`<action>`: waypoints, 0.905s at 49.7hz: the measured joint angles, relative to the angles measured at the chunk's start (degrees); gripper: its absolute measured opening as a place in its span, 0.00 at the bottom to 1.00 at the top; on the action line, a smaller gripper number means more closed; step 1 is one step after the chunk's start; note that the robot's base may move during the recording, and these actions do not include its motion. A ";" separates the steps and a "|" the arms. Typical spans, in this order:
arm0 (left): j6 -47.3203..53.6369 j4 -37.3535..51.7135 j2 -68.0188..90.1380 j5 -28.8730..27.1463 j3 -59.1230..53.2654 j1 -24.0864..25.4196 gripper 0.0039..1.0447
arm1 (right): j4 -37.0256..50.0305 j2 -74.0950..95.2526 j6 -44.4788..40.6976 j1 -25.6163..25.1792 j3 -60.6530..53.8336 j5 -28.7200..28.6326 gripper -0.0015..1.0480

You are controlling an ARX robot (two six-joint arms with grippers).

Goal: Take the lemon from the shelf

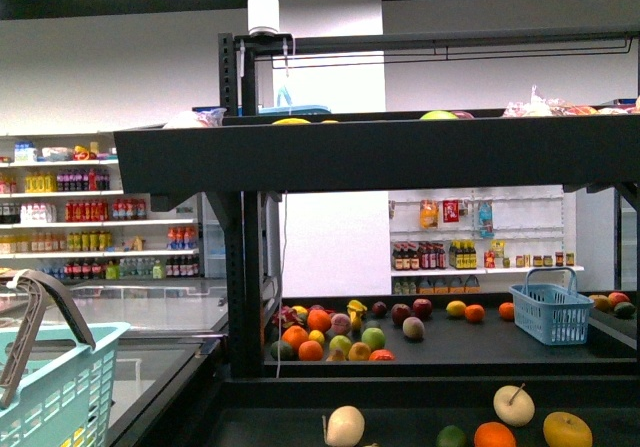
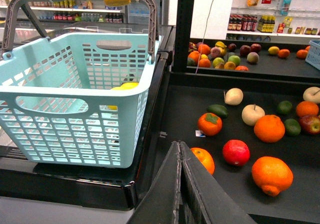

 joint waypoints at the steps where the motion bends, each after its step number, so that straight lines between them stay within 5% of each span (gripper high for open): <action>1: 0.00 -0.02 -0.04 0.00 0.00 0.02 0.02 | 0.00 0.00 0.00 0.00 0.00 0.00 0.93; 14: -0.04 -0.04 -0.09 0.00 0.00 0.02 0.03 | 0.00 0.00 0.00 0.00 0.02 0.04 0.93; 36: -0.02 -0.07 -0.09 0.02 0.00 0.02 0.87 | 0.00 0.00 0.00 0.00 0.02 0.04 0.93; 39: 0.07 -0.07 -0.09 0.00 0.00 0.02 0.94 | 0.00 0.00 0.00 0.00 0.02 0.04 0.93; 45: 0.09 -0.07 -0.09 0.00 0.00 0.02 0.93 | 0.00 0.00 0.00 0.00 0.02 0.04 0.93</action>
